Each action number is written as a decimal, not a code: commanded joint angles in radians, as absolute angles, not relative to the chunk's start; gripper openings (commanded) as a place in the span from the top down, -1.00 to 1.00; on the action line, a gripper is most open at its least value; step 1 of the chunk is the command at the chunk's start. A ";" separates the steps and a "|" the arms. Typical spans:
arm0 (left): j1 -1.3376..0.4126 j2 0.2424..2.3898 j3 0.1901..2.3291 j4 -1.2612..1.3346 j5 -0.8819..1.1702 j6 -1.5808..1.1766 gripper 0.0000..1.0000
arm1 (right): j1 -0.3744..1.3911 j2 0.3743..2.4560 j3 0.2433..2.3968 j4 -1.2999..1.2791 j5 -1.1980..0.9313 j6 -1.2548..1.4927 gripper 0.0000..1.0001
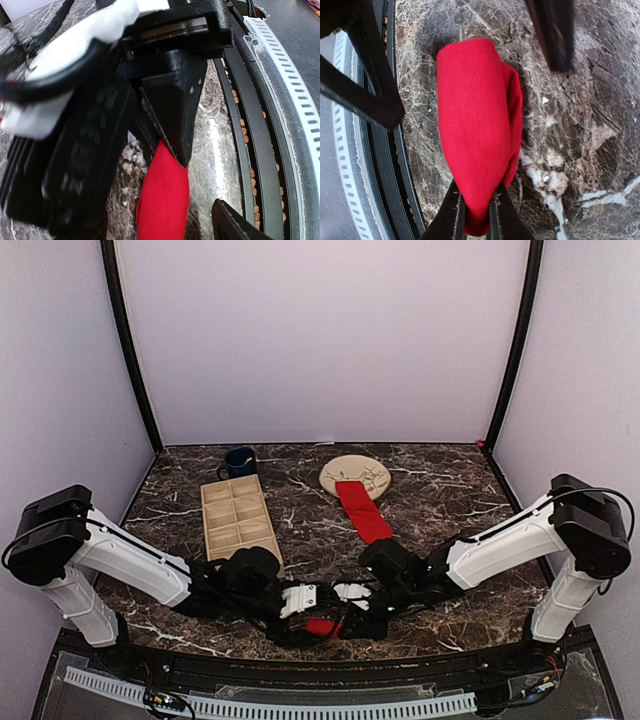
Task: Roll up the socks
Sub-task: Roll the sock at the center of the board, then pick up the sock from the center of the board.
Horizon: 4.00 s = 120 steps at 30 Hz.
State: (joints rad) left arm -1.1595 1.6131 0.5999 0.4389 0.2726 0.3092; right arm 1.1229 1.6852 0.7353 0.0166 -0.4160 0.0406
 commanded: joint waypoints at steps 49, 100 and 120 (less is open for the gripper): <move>-1.180 1.740 0.728 0.273 0.218 0.261 -0.35 | 1.085 1.715 0.702 0.046 -0.512 0.074 1.00; -1.160 1.716 0.694 0.318 0.312 0.243 0.59 | 1.053 1.767 0.708 0.069 -0.595 0.115 1.00; -1.154 1.689 0.686 0.283 0.305 0.260 0.83 | 1.025 1.743 0.656 0.112 -0.595 0.151 0.17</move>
